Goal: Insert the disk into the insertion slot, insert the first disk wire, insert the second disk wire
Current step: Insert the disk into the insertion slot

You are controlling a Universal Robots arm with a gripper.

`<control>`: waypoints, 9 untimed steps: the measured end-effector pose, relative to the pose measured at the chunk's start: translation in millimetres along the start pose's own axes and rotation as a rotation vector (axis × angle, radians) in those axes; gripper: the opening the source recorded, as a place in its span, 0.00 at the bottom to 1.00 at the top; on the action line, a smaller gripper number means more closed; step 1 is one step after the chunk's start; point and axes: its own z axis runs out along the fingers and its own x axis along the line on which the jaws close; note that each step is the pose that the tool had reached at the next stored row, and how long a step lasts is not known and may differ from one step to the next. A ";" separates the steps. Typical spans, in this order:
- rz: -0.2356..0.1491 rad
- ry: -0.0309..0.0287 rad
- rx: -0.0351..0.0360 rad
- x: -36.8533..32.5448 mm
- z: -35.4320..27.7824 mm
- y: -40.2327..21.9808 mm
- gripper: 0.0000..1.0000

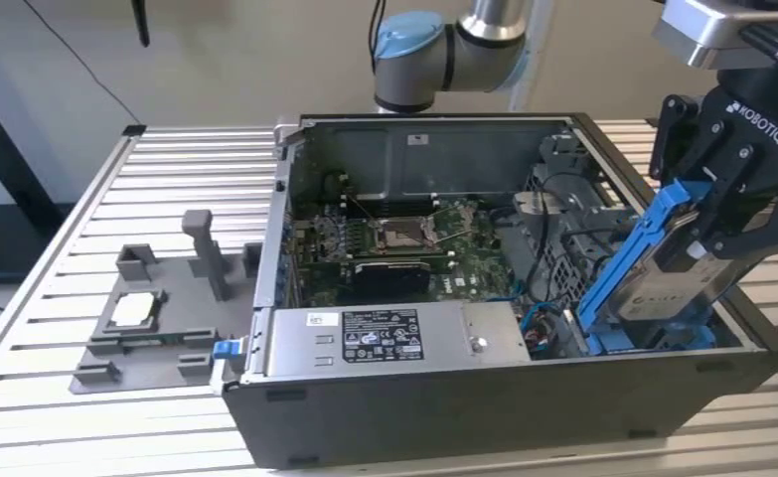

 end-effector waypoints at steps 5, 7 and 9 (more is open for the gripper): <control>-0.003 0.0000 -0.0001 -3.8 3.7 -0.3 0.32; -0.003 0.0000 -0.0001 -3.8 5.6 -0.4 0.32; -0.003 0.0001 -0.0002 -3.8 7.2 -1.2 0.32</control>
